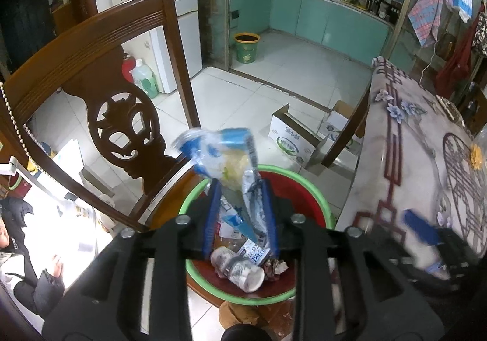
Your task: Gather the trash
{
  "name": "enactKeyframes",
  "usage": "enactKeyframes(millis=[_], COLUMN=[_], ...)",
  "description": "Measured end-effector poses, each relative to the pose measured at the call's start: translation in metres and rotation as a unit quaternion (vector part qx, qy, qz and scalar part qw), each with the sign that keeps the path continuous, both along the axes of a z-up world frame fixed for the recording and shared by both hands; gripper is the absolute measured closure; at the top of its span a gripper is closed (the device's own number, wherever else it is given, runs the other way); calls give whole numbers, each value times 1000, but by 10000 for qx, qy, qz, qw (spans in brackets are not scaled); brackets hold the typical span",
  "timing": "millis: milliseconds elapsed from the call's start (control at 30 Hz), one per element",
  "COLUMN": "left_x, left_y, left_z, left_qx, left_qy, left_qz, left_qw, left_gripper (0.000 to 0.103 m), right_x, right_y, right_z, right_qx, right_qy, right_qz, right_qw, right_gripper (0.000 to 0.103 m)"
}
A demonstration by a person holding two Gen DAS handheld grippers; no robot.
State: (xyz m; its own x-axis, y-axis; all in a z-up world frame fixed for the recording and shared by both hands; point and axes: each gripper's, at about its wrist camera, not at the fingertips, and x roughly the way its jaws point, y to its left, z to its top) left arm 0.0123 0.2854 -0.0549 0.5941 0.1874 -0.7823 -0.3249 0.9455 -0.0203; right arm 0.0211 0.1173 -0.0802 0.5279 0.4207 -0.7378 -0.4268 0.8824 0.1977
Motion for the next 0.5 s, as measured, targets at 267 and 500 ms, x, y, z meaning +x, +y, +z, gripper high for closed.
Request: enactKeyframes(millis=[267,500], left_x=[-1,-7], left_y=[-25,-98], left_z=[4,45], left_qx=[-50,-412], left_qy=[-66,-945], left_qz=[-254,-774], left_qw=[9996,9916], left_gripper=[29,11], right_x=[-27,-57], right_y=[-87,-167], right_z=[45,80], right_qx=[321,238], right_qy=[-525,-1058], right_qz=[-486,-852], right_qw=[9969,9904], right_gripper=[7,7])
